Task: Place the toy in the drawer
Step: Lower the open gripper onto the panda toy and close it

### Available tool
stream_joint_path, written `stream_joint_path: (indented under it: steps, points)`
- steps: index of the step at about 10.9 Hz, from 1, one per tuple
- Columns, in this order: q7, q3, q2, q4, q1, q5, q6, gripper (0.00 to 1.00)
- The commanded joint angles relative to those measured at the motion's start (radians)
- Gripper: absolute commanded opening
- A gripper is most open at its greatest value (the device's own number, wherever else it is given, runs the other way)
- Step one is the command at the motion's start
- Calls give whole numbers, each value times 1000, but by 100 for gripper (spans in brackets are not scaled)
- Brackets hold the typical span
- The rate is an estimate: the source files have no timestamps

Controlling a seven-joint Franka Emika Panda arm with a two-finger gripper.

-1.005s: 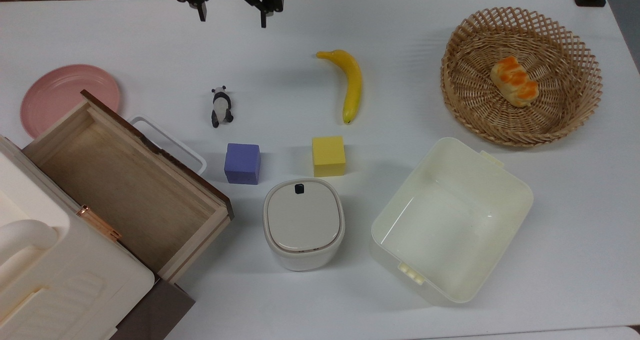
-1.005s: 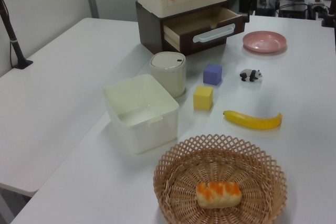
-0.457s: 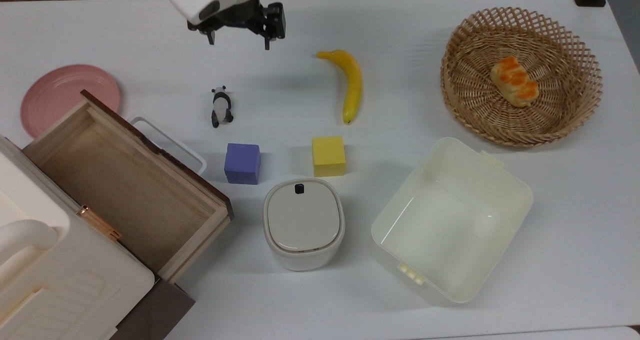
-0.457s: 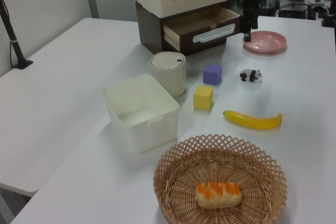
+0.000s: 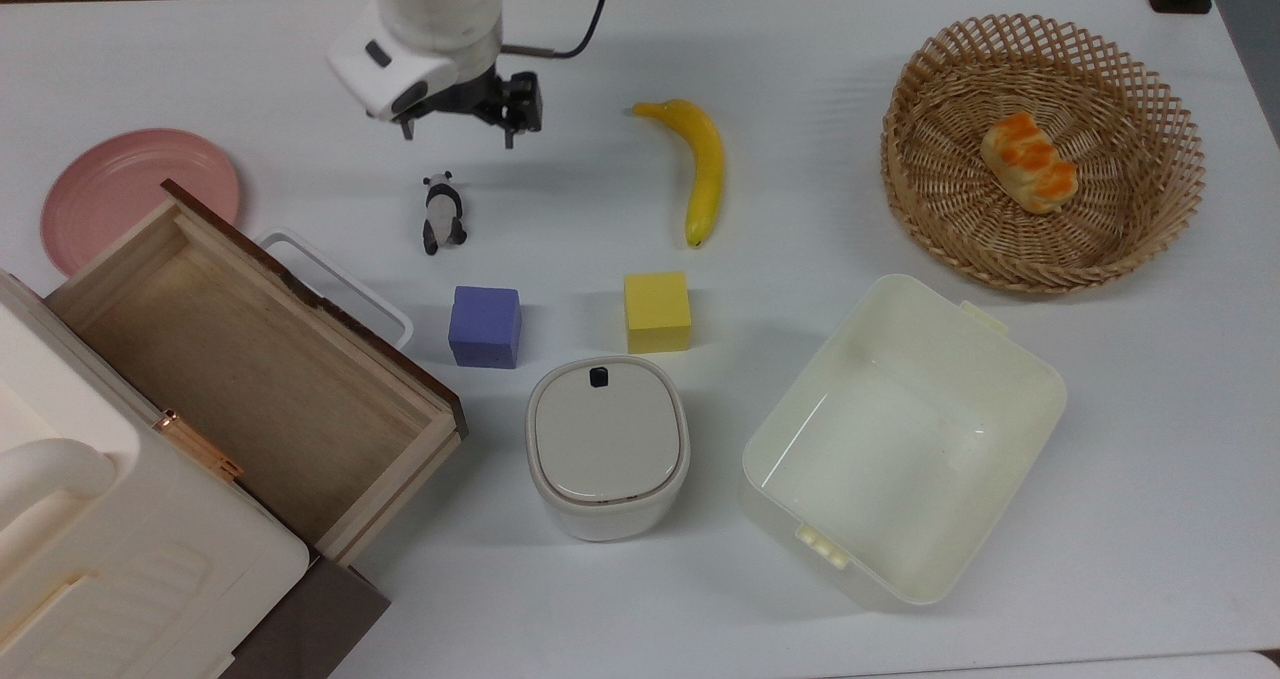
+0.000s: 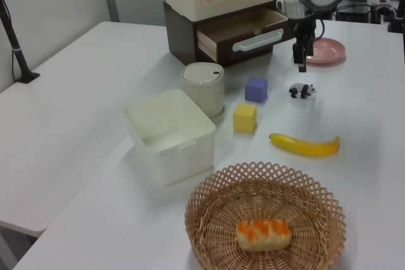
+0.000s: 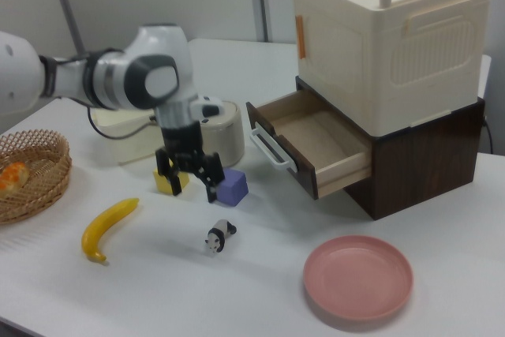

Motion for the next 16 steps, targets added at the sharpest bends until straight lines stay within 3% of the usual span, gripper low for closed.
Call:
stream_joint_path:
  steps: [1, 3, 10, 12, 14, 16]
  points:
    - [-68, 2, 36, -61, -40, -33, 106, 100]
    - [-69, 1, 73, -61, -49, -78, 149, 100]
    - [-55, 4, 144, -55, -69, -72, 223, 100]
    - [-55, 5, 167, -56, -66, -70, 258, 76]
    - [-53, 7, 173, -58, -66, -69, 281, 43]
    - [-46, 10, 167, -53, -64, -64, 269, 18]
